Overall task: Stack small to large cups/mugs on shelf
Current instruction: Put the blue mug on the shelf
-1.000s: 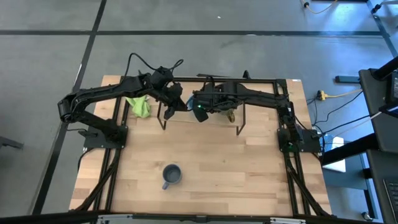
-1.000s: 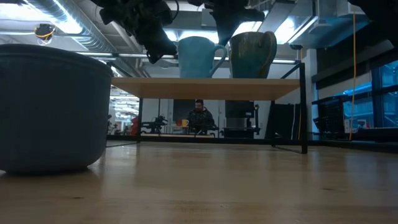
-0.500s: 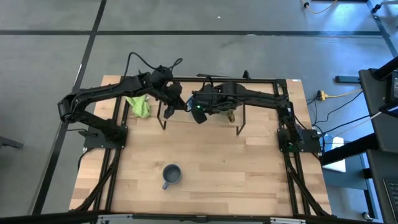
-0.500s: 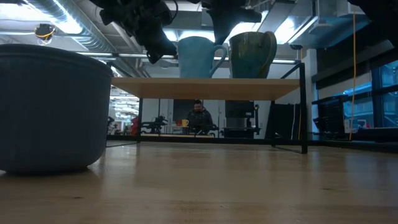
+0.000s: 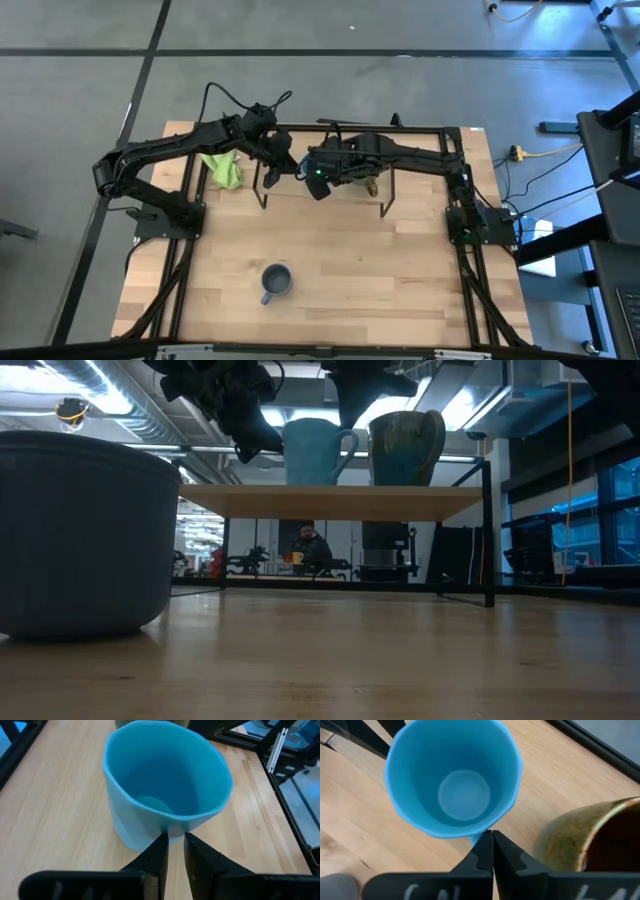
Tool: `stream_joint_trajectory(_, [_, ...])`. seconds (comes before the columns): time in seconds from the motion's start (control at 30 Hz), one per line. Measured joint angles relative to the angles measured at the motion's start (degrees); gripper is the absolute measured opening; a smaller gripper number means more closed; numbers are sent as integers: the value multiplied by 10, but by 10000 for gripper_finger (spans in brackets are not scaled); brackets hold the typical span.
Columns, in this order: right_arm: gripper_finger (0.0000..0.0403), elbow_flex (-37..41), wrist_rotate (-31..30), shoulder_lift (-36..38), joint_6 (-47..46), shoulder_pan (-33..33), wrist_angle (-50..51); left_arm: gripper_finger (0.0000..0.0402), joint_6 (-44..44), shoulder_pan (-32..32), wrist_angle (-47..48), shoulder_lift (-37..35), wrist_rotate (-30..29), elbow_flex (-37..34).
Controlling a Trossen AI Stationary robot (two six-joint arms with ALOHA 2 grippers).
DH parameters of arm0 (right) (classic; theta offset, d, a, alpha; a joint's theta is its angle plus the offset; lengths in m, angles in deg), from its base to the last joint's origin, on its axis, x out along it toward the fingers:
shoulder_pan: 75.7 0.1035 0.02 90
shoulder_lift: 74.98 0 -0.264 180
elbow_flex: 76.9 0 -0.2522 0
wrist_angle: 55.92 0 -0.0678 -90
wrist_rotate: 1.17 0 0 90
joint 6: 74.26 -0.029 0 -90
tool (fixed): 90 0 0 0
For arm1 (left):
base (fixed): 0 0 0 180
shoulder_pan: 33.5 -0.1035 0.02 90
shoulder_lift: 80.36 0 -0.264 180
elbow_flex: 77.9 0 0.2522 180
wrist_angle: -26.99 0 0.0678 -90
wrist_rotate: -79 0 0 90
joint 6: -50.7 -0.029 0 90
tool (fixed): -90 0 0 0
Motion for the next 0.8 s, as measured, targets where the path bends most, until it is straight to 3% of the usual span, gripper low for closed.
stream_joint_trajectory(0.8, [0,0,3,0,1,11,-17,55,-4,-31,-11,0,-1,0])
